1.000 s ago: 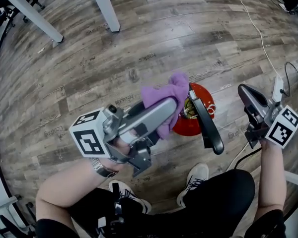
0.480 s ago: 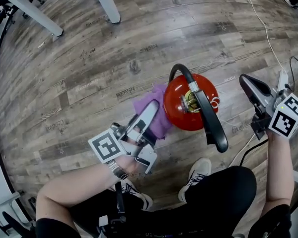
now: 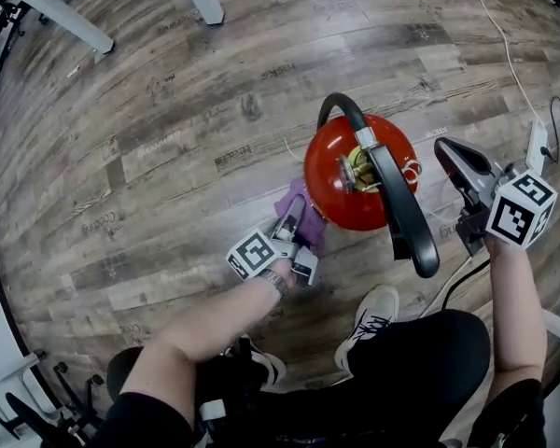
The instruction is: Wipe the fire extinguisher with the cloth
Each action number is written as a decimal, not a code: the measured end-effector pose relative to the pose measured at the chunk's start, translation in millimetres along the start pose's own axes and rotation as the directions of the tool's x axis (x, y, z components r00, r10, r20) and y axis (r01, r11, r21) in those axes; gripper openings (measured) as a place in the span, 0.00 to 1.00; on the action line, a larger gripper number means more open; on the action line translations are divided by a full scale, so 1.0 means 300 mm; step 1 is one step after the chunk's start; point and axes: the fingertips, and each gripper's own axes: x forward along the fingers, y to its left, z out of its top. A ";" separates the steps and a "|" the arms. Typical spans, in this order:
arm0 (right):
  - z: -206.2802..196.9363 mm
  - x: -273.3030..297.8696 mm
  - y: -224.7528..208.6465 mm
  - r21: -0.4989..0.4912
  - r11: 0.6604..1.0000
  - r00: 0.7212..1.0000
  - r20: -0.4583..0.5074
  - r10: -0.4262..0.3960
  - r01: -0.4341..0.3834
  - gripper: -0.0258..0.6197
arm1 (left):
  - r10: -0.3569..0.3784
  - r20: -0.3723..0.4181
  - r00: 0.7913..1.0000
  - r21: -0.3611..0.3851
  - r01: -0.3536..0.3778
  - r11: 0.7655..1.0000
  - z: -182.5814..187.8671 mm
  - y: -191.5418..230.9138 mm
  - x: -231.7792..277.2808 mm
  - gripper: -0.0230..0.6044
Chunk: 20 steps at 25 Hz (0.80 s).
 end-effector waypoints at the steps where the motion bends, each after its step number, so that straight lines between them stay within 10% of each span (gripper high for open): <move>1: -0.016 0.003 -0.009 0.013 1.000 1.000 -0.003 -0.005 0.005 0.04 | 0.030 0.025 0.999 -0.021 -0.030 0.999 -0.019 0.057 0.003 0.13; 7: -0.042 0.008 -0.007 0.025 1.000 1.000 -0.019 -0.009 0.010 0.04 | 0.103 0.113 0.988 -0.123 -0.089 0.988 -0.061 0.174 0.006 0.13; 13: -0.006 -0.006 -0.001 0.022 1.000 1.000 0.009 -0.003 0.003 0.05 | 0.014 -0.082 0.997 -0.008 -0.014 1.000 0.001 -0.007 0.023 0.12; 20: 0.107 -0.037 0.023 -0.007 1.000 0.998 0.069 0.014 -0.014 0.05 | -0.348 -0.352 0.869 -0.032 0.361 0.932 0.170 -0.637 0.009 0.12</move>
